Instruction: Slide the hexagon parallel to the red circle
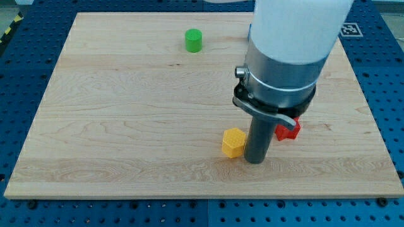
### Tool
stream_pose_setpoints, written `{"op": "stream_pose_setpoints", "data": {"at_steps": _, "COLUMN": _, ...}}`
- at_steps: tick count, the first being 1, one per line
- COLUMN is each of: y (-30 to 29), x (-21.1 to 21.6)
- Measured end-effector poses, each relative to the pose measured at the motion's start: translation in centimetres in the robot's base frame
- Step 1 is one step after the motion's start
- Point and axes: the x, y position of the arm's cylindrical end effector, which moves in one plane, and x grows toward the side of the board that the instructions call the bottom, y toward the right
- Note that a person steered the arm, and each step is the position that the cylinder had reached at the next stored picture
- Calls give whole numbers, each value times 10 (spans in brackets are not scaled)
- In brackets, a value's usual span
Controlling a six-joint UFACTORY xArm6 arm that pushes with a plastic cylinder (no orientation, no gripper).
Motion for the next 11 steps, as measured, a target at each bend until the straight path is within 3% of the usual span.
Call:
{"op": "stream_pose_setpoints", "data": {"at_steps": 3, "y": -46, "x": 3}}
{"op": "stream_pose_setpoints", "data": {"at_steps": 5, "y": -43, "x": -37}}
{"op": "stream_pose_setpoints", "data": {"at_steps": 8, "y": -25, "x": -7}}
{"op": "stream_pose_setpoints", "data": {"at_steps": 11, "y": -12, "x": -48}}
